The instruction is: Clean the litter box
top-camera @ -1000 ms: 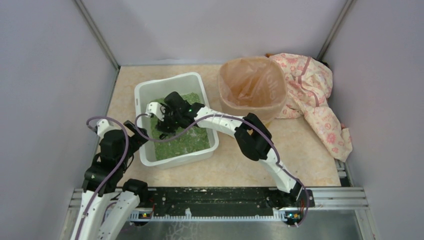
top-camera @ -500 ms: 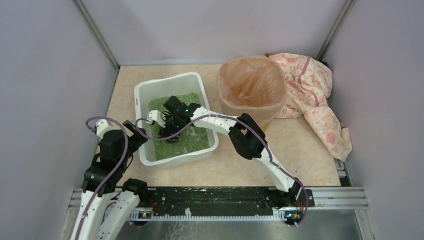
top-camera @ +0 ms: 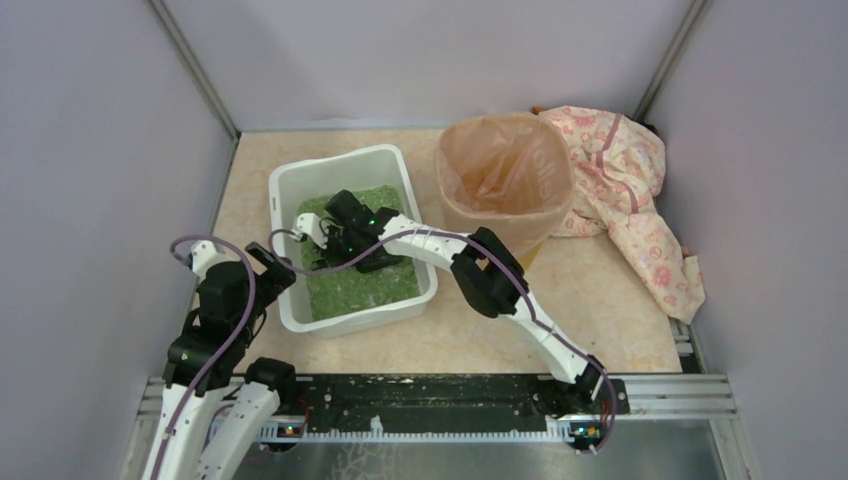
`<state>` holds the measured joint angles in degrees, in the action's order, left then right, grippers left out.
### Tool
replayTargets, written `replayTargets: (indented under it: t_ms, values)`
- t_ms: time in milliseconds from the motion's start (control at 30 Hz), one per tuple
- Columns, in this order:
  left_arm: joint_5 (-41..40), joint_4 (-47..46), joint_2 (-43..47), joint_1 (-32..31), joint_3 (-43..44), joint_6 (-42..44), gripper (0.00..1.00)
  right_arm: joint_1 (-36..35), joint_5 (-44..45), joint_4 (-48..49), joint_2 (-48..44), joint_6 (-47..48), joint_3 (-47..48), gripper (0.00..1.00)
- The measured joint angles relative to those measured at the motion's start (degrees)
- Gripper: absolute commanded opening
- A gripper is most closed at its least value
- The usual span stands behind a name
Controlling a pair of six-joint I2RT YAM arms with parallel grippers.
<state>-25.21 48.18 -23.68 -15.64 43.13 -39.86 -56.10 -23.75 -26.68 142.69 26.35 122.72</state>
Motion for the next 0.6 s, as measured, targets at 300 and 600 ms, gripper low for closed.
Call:
replayTargets:
  t_ms: [300,600]
  values:
    - [0.0,-0.1,-0.3,0.0,0.0,0.0,0.99,0.0,6.2,6.8,-8.4,-1.6,-13.5,0.0]
    - [0.0,-0.1,-0.3,0.0,0.0,0.0,0.99,0.2,8.3,14.5,-17.7,-4.4,-20.2,0.0]
